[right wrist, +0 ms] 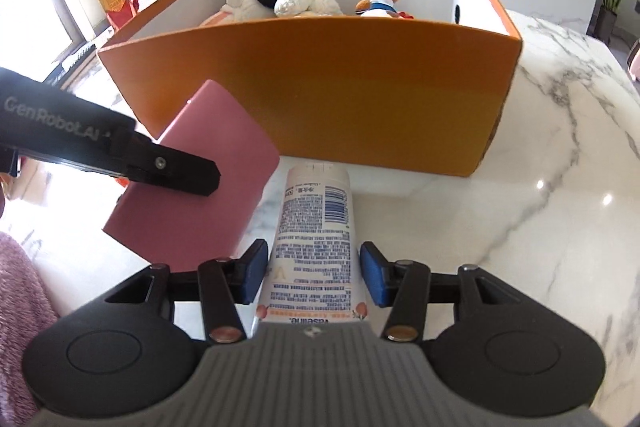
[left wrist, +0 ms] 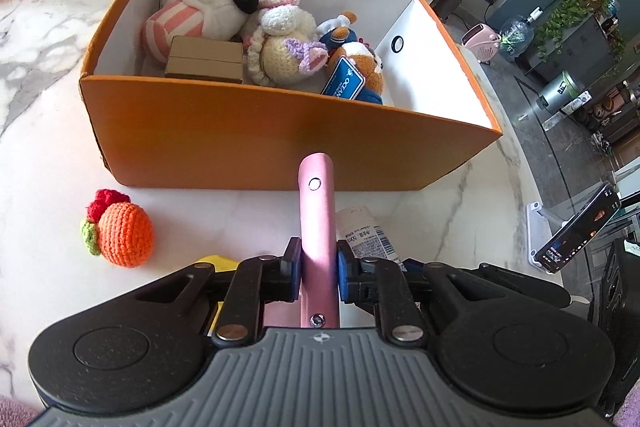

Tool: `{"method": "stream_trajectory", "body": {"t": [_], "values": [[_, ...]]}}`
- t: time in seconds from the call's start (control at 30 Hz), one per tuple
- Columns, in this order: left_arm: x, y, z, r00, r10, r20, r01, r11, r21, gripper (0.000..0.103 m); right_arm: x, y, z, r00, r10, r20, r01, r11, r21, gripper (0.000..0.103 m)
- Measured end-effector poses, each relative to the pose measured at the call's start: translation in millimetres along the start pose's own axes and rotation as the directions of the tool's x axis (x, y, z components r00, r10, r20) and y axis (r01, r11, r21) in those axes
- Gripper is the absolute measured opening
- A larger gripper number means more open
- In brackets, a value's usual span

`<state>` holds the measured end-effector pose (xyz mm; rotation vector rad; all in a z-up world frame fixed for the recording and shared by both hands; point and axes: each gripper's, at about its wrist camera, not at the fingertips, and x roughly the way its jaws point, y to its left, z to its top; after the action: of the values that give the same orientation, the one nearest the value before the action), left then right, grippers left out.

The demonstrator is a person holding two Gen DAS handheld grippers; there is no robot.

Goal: Organize objects
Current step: 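Lift the pink wallet with left tool while right tool closes on the Vaseline tube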

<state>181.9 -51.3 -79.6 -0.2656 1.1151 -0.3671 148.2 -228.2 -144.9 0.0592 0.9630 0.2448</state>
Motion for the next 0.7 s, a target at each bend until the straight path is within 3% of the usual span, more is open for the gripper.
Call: {"method": "stream_trajectory", "body": {"t": [0.23, 0.27, 0.3, 0.33, 0.4, 0.53, 0.67, 0.7], "values": [[-20, 5, 3, 0.999, -0.015, 0.031, 0.016, 1.0, -0.022, 0.02, -26, -21, 9, 0.993, 0.104, 0.047, -0.11, 0.979, 0.174, 0.05], [-22, 6, 3, 0.999, -0.017, 0.033, 0.018, 0.999, -0.027, 0.02, -30, -23, 10, 0.992, 0.116, 0.053, -0.124, 0.973, 0.193, 0.038], [-24, 6, 3, 0.999, -0.02, 0.037, 0.021, 0.999, -0.032, 0.02, -32, -26, 12, 0.992, 0.115, 0.054, -0.124, 0.968, 0.216, 0.007], [-26, 7, 3, 0.999, -0.022, 0.041, 0.023, 0.999, -0.035, 0.02, -34, -30, 13, 0.989, 0.135, 0.059, -0.145, 0.957, 0.25, 0.0], [-29, 8, 4, 0.999, -0.021, 0.046, 0.023, 0.999, -0.036, 0.02, -34, -37, 14, 0.985, 0.166, 0.056, -0.175, 0.94, 0.294, 0.0], [-32, 11, 0, 0.999, -0.019, 0.036, 0.02, 0.999, -0.029, 0.02, -37, -34, 12, 0.993, 0.115, 0.033, -0.119, 0.96, 0.254, 0.0], [-37, 17, -11, 1.0, -0.015, 0.018, 0.016, 1.0, -0.024, 0.02, -41, -24, -7, 0.986, 0.163, -0.023, -0.152, 0.953, 0.263, 0.006], [-39, 19, -14, 1.0, -0.01, 0.012, 0.011, 1.0, -0.022, 0.02, -40, -21, -11, 0.984, 0.172, -0.036, -0.157, 0.951, 0.268, 0.011]]}}
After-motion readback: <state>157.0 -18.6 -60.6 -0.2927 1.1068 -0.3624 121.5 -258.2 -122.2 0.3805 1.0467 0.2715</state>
